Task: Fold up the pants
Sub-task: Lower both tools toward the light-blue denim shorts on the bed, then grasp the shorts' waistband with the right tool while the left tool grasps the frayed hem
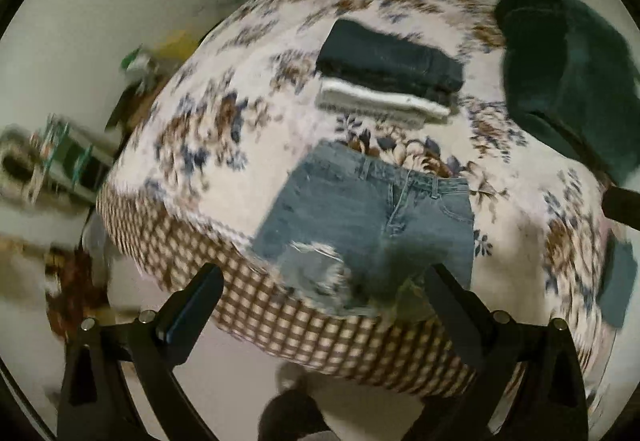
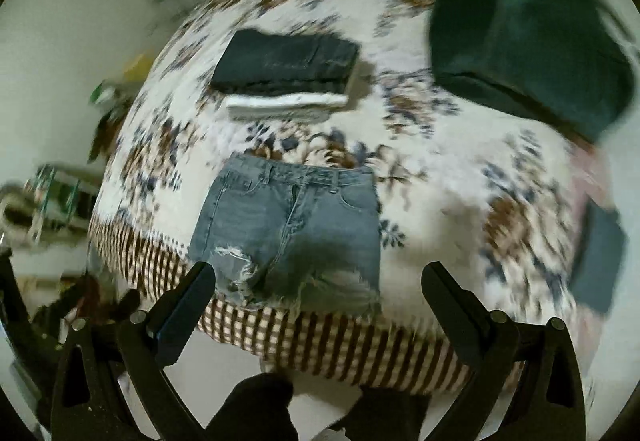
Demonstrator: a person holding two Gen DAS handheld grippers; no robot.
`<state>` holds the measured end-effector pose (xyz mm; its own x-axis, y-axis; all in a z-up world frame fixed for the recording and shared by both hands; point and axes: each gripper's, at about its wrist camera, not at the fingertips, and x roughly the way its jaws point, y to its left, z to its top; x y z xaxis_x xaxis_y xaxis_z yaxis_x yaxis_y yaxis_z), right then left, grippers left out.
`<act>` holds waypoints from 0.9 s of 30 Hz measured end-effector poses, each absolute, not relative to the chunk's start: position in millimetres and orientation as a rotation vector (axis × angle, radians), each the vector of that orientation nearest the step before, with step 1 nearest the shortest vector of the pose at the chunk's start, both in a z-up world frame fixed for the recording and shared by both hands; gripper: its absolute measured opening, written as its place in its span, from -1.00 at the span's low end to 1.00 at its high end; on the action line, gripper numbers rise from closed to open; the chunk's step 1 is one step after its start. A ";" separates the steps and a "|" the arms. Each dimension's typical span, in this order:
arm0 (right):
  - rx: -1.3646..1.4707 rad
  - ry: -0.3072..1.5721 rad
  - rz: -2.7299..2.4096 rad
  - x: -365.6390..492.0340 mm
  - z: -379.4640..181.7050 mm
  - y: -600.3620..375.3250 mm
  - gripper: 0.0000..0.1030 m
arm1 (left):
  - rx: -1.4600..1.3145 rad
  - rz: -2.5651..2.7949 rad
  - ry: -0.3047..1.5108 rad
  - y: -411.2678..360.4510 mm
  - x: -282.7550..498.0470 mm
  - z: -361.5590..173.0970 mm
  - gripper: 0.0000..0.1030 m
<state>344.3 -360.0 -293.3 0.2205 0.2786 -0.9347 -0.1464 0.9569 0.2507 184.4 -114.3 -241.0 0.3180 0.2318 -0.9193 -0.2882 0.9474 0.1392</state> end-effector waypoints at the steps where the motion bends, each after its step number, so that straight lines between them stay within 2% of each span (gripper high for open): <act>1: 0.110 1.346 0.343 365.2 -317.2 -368.9 1.00 | -0.077 0.379 1.210 -123.8 189.4 -255.4 1.00; 9: 0.118 1.524 0.513 466.5 -496.7 -419.8 1.00 | -0.325 0.546 1.397 -206.5 199.3 -418.0 1.00; 14: 0.078 1.574 0.575 493.9 -573.9 -421.4 1.00 | -0.313 0.576 1.466 -271.3 200.7 -510.9 1.00; 17: 0.063 1.604 0.639 513.6 -617.3 -412.8 1.00 | -0.255 0.615 1.494 -292.6 208.7 -549.7 1.00; 19: 0.065 1.630 0.674 522.5 -637.4 -404.4 1.00 | -0.222 0.650 1.499 -298.0 213.4 -568.6 0.89; 21: 0.067 1.649 0.709 529.9 -653.7 -391.1 1.00 | -0.248 0.668 1.470 -294.8 214.8 -572.7 0.88; 22: 0.070 1.659 0.732 535.2 -663.6 -383.2 1.00 | -0.269 0.671 1.431 -292.2 215.2 -569.6 0.79; 24: 0.102 1.679 0.768 542.0 -677.3 -368.2 1.00 | -0.276 0.663 1.377 -292.3 217.1 -561.9 0.30; 26: 0.148 1.699 0.771 549.2 -693.9 -353.9 1.00 | -0.274 0.628 1.336 -294.8 219.5 -551.4 -0.52; 27: 0.163 1.705 0.767 550.3 -697.6 -349.9 1.00 | -0.268 0.620 1.320 -295.5 218.8 -546.3 -0.65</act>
